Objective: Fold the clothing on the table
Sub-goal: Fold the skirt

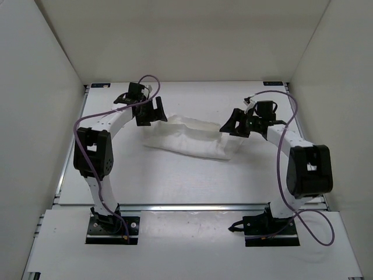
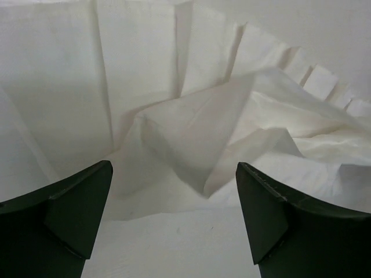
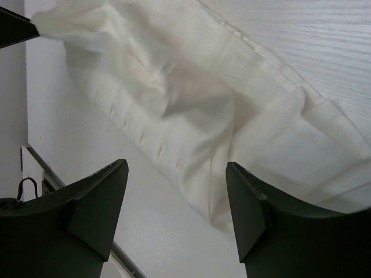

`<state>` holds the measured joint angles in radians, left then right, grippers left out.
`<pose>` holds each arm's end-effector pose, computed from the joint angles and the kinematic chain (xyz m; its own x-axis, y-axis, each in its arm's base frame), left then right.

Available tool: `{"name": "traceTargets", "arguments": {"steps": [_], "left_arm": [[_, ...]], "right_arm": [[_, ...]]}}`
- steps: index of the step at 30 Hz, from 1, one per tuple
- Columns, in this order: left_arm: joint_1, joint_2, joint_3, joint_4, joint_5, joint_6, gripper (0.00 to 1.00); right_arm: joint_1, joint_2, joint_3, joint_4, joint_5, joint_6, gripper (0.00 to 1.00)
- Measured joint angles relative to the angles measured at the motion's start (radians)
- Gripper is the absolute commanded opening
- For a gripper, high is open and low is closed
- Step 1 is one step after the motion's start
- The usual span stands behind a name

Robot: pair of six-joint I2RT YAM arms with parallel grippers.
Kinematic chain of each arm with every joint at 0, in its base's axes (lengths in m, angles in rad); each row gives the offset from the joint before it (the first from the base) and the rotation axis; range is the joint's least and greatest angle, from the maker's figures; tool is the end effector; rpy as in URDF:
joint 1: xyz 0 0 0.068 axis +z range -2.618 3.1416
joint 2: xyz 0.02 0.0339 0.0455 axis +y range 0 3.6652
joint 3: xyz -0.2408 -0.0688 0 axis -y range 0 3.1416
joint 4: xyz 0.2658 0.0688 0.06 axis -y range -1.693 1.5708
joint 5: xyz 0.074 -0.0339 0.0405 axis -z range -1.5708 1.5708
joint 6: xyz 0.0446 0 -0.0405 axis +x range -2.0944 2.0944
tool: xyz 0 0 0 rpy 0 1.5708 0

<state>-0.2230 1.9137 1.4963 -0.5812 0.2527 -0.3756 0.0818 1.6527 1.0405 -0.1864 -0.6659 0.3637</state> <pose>0.4186 -0.1064 0.1889 -0.8897 -0.1624 -0.4266 0.0213 0.9188 -0.3942 0.3643 0.0575 0.1717 -0.8430 0.2116 -0.4946 -0.2075 0.7204 0.6618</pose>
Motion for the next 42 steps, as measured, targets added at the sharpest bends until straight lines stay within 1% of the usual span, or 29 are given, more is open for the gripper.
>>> {"name": "traceTargets", "arguments": {"steps": [2,3,4,5,6,7,8,9,10,12,14,15,16,19,21,24,25,26,27,29,31,32,35,37,39,42], "left_arm": [[-0.004,-0.037,-0.038,0.039,-0.002,-0.008,0.97],[-0.007,-0.062,-0.064,0.055,-0.004,-0.01,0.94],[-0.012,-0.094,-0.096,0.07,-0.007,-0.013,0.88],[-0.019,-0.121,-0.121,0.081,-0.008,-0.018,0.85],[-0.03,-0.154,-0.154,0.102,-0.008,-0.02,0.7],[-0.042,-0.184,-0.186,0.119,-0.008,-0.026,0.51],[-0.055,-0.21,-0.216,0.135,-0.008,-0.034,0.32],[-0.068,-0.235,-0.249,0.158,-0.007,-0.035,0.24],[-0.079,-0.253,-0.277,0.173,-0.005,-0.04,0.11],[-0.1,-0.262,-0.315,0.19,-0.004,-0.048,0.0],[-0.107,-0.253,-0.338,0.195,-0.014,-0.05,0.01],[-0.106,-0.247,-0.347,0.193,-0.027,-0.048,0.03],[-0.106,-0.241,-0.354,0.193,-0.038,-0.048,0.06],[-0.092,-0.226,-0.359,0.2,-0.062,-0.048,0.06],[-0.076,-0.219,-0.358,0.219,-0.071,-0.048,0.08],[-0.055,-0.187,-0.33,0.232,-0.089,-0.05,0.11],[-0.05,-0.168,-0.311,0.235,-0.093,-0.05,0.13],[-0.045,-0.145,-0.288,0.241,-0.099,-0.051,0.12],[-0.043,-0.117,-0.262,0.246,-0.103,-0.051,0.13],[-0.042,-0.061,-0.209,0.25,-0.106,-0.052,0.13],[-0.044,-0.016,-0.174,0.257,-0.108,-0.054,0.13],[-0.047,0.006,-0.163,0.263,-0.108,-0.057,0.13],[-0.058,0.059,-0.149,0.275,-0.113,-0.071,0.11],[-0.069,0.092,-0.137,0.276,-0.13,-0.082,0.09],[-0.081,0.12,-0.123,0.281,-0.15,-0.097,0.09],[-0.095,0.145,-0.105,0.291,-0.187,-0.118,0.08]], "right_arm": [[-0.005,-0.084,-0.058,0.045,0.008,0.013,0.64],[-0.005,-0.122,-0.079,0.066,0.012,0.017,0.59],[-0.005,-0.153,-0.093,0.08,0.015,0.02,0.54],[-0.002,-0.178,-0.1,0.09,0.02,0.019,0.44],[0.003,-0.196,-0.104,0.102,0.028,0.014,0.34],[0.011,-0.209,-0.105,0.109,0.036,0.006,0.15],[0.023,-0.216,-0.107,0.116,0.045,-0.002,0.05],[0.037,-0.218,-0.109,0.116,0.053,-0.007,0.03],[0.052,-0.217,-0.113,0.113,0.063,-0.008,0.03],[0.081,-0.207,-0.123,0.084,0.088,-0.017,0.12],[0.103,-0.192,-0.129,0.036,0.116,-0.021,0.36],[0.111,-0.187,-0.134,0.008,0.132,-0.023,0.4],[0.115,-0.185,-0.145,-0.013,0.148,-0.029,0.42],[0.113,-0.187,-0.188,-0.032,0.164,-0.032,0.38],[0.107,-0.193,-0.229,-0.015,0.158,-0.023,0.39],[0.099,-0.191,-0.254,-0.001,0.153,-0.006,0.42],[0.099,-0.186,-0.25,0.006,0.153,-0.006,0.44],[0.101,-0.171,-0.235,0.007,0.152,-0.008,0.48],[0.102,-0.146,-0.212,0.006,0.15,-0.01,0.49],[0.112,-0.077,-0.146,0.0,0.151,-0.025,0.47],[0.129,-0.012,-0.089,-0.002,0.15,-0.039,0.42],[0.138,0.018,-0.068,-0.002,0.15,-0.046,0.36],[0.163,0.082,-0.035,-0.009,0.146,-0.059,0.25],[0.174,0.109,-0.031,-0.018,0.151,-0.068,0.09],[0.181,0.126,-0.029,-0.036,0.157,-0.077,0.0],[0.179,0.131,-0.03,-0.063,0.162,-0.082,0.0]]}}
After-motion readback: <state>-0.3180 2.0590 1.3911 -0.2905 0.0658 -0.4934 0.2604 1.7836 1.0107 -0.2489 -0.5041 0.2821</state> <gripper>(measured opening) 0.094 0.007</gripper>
